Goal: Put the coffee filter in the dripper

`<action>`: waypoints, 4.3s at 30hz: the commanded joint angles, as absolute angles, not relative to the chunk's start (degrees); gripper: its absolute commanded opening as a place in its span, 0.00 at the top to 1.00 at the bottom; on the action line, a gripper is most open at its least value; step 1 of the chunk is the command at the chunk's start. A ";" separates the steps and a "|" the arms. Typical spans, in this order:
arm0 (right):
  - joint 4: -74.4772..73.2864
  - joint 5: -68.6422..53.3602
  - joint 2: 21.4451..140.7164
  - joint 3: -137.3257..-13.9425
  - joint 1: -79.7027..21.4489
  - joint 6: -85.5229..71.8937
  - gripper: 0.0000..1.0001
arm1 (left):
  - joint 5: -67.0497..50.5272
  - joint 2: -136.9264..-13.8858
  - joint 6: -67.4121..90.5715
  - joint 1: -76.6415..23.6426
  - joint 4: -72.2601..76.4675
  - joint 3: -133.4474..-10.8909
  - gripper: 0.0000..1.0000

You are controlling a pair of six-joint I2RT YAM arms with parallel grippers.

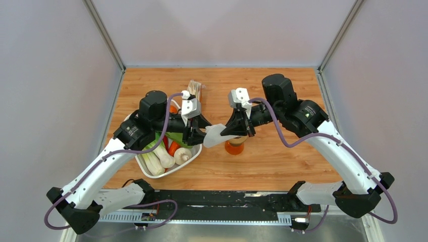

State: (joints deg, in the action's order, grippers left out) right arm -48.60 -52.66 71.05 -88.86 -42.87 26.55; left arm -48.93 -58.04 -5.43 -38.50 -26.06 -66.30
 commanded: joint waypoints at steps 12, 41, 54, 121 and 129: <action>-37.77 -53.47 68.63 -89.51 -41.54 16.67 1.00 | -48.73 -51.93 5.41 -37.99 -5.97 -55.27 0.46; -33.22 -54.97 65.71 -83.86 -39.30 12.66 1.00 | -50.93 -53.39 13.96 -34.93 -0.39 -56.93 0.50; -34.55 -55.51 67.86 -83.59 -39.37 13.01 1.00 | -52.38 -56.50 11.94 -35.59 -2.17 -63.46 0.48; -36.02 -57.76 66.91 -86.85 -39.99 13.80 1.00 | -51.78 -56.28 17.09 -36.39 3.40 -61.00 0.54; -34.73 -57.67 67.55 -88.79 -40.00 13.00 1.00 | -53.05 -55.53 17.64 -36.40 3.57 -58.32 0.49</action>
